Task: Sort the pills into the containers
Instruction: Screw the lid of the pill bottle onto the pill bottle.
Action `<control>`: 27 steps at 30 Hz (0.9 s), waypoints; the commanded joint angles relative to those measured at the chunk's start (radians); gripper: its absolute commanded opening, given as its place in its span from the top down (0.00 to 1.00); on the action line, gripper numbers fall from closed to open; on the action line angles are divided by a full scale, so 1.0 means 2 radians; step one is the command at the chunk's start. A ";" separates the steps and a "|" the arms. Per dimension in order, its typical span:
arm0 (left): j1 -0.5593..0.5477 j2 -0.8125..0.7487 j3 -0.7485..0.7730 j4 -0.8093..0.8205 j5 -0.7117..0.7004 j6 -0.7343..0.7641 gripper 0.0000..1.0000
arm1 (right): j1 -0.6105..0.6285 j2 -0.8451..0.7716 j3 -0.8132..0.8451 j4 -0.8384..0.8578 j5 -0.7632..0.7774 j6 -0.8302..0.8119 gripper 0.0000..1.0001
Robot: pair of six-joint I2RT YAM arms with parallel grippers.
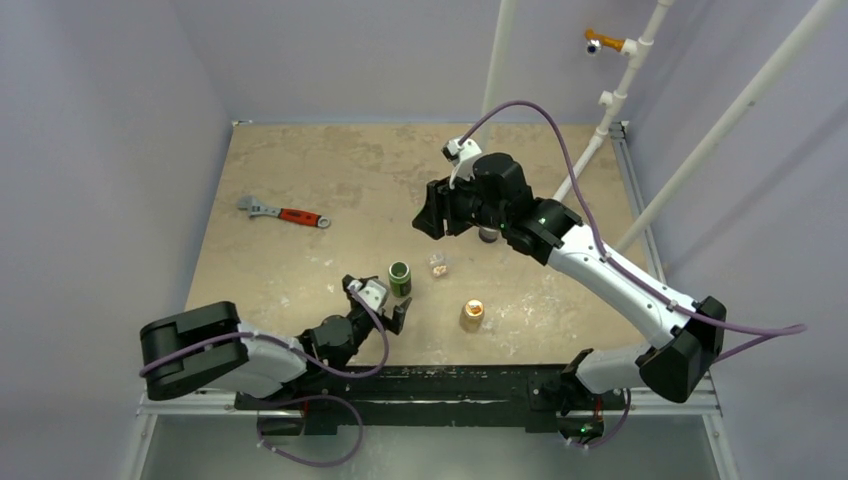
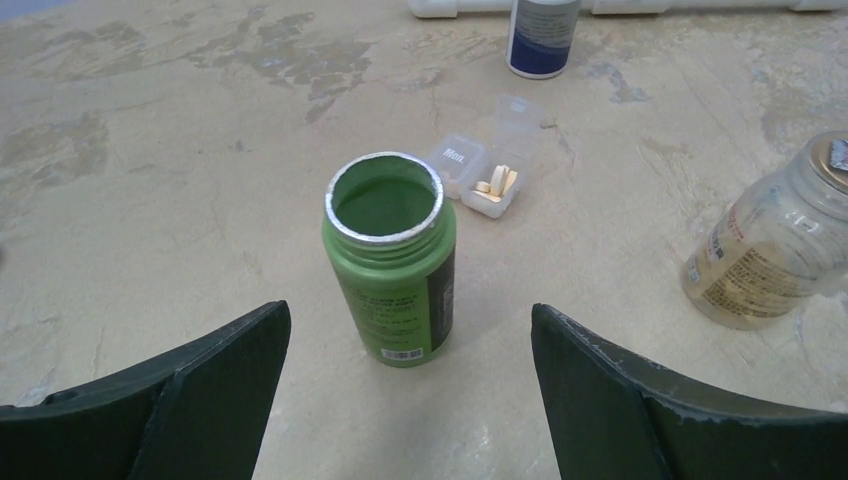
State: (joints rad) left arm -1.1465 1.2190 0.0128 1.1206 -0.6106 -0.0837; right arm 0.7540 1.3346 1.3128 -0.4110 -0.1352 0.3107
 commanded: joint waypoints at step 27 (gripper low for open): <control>0.070 0.181 0.050 0.152 0.123 0.009 0.13 | -0.005 0.024 0.030 -0.008 -0.026 0.007 0.83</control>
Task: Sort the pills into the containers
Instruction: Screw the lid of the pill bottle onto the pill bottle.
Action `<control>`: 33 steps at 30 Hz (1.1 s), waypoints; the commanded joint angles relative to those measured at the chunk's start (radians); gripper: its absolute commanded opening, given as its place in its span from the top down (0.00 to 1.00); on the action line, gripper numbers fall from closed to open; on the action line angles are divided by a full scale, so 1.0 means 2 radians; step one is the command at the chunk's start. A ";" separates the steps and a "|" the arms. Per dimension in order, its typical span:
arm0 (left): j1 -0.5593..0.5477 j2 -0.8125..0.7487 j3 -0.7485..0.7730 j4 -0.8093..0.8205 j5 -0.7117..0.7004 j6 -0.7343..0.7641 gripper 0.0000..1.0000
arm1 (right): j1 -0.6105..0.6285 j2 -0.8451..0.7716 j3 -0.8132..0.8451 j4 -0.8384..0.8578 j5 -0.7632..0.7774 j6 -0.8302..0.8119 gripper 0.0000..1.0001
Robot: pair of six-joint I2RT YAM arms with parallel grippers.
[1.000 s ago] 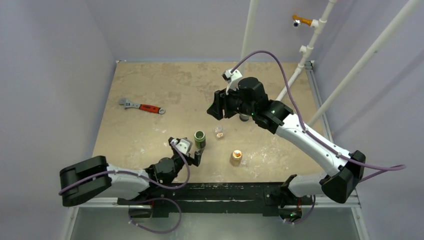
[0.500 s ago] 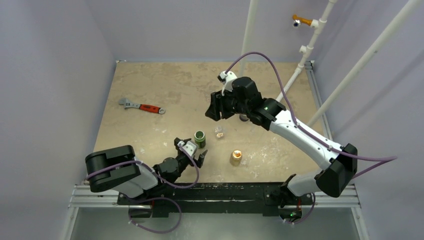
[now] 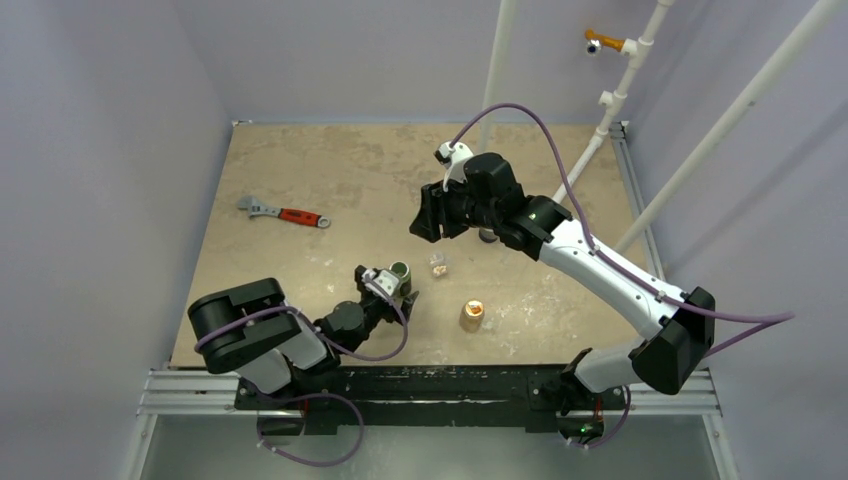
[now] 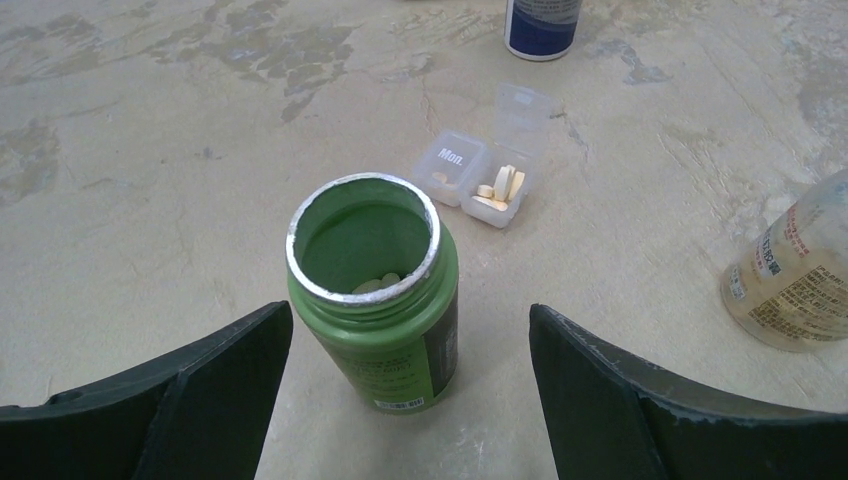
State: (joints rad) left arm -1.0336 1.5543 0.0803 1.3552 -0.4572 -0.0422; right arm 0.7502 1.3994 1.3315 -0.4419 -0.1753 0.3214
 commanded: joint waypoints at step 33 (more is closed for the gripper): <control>0.027 0.092 0.070 0.036 0.160 -0.016 0.42 | -0.011 -0.002 0.009 -0.010 -0.007 0.007 0.83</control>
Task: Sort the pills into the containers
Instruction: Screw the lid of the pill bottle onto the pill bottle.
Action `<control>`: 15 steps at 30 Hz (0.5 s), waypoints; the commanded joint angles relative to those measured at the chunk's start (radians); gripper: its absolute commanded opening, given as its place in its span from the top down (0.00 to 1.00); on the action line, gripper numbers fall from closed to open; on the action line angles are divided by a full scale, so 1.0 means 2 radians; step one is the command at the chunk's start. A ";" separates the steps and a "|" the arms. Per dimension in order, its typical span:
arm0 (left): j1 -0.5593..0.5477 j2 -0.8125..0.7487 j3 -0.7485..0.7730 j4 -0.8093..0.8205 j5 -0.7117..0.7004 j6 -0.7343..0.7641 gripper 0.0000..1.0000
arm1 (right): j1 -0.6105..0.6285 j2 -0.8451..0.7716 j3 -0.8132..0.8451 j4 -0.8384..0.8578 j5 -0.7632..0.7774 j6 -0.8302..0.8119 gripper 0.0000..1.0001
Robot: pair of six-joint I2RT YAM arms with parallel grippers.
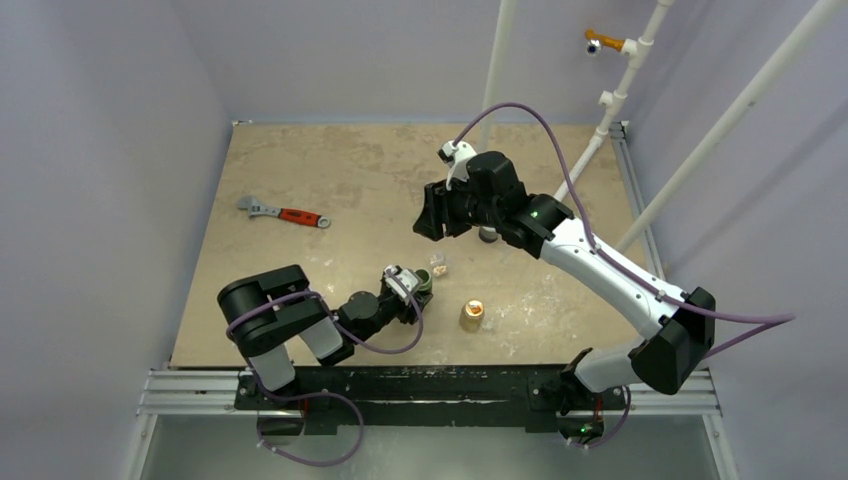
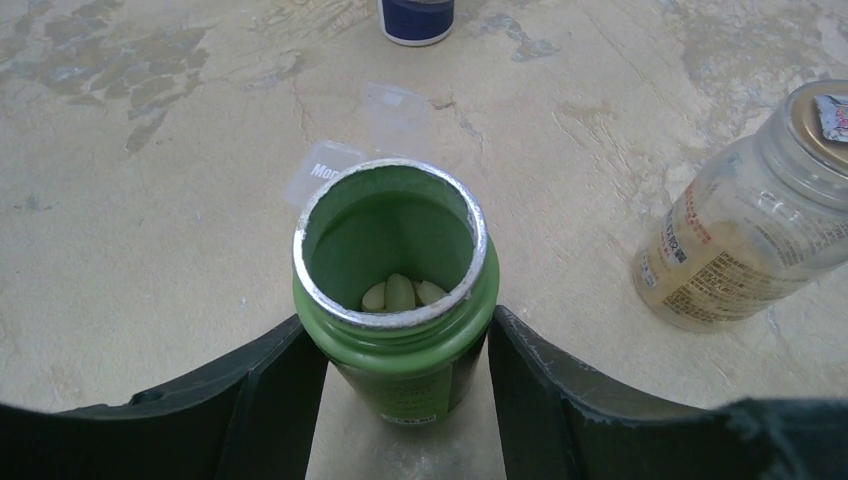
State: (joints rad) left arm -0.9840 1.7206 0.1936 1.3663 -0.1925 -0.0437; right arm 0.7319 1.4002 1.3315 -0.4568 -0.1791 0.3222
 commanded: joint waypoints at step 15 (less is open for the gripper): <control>0.008 -0.040 -0.034 0.030 0.009 -0.047 0.21 | 0.008 0.035 -0.011 -0.068 0.020 0.017 0.86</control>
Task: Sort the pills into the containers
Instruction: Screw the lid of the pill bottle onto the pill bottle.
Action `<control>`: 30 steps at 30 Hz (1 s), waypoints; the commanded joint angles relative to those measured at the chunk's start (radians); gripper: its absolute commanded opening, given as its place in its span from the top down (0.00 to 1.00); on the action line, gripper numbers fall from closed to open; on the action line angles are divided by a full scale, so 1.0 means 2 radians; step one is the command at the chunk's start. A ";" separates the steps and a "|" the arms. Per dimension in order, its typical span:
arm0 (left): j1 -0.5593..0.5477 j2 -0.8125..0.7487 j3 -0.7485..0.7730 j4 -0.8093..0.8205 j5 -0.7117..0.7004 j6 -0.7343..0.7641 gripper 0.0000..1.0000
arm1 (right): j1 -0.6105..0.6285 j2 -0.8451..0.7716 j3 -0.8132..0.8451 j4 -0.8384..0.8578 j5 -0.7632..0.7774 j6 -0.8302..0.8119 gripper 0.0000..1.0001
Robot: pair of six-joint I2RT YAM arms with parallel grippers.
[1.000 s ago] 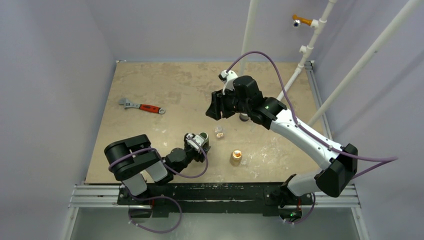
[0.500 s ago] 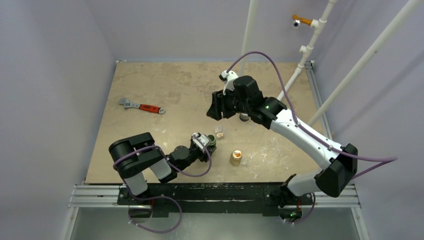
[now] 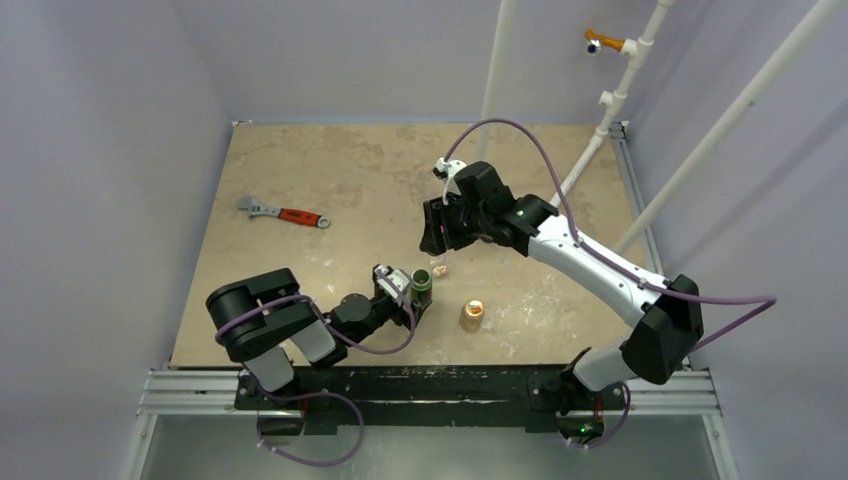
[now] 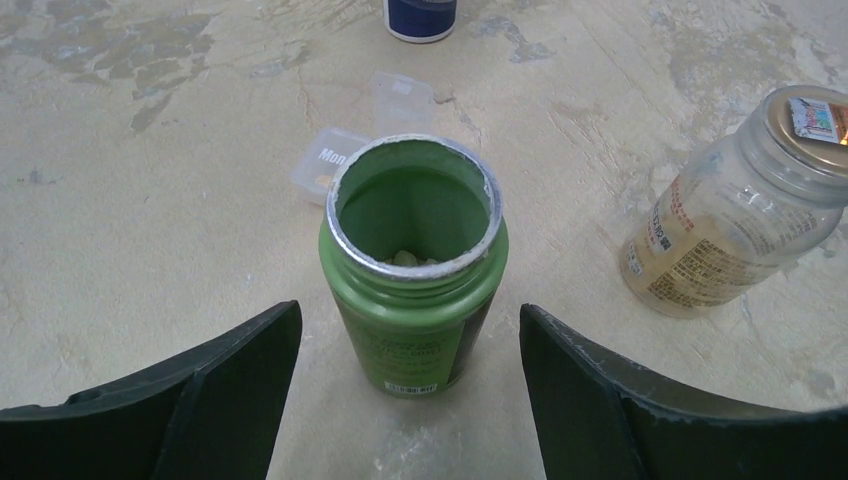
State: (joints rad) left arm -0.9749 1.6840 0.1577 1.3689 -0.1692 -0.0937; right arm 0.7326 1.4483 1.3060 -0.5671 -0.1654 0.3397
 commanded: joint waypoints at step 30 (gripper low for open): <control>0.003 -0.393 -0.057 -0.330 -0.066 -0.036 0.16 | 0.098 0.135 0.095 -0.106 0.116 0.005 0.88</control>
State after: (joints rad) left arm -0.9745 0.9688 0.0223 0.8696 -0.2924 -0.1642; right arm 0.9192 1.7191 1.4445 -0.7502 0.0174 0.3485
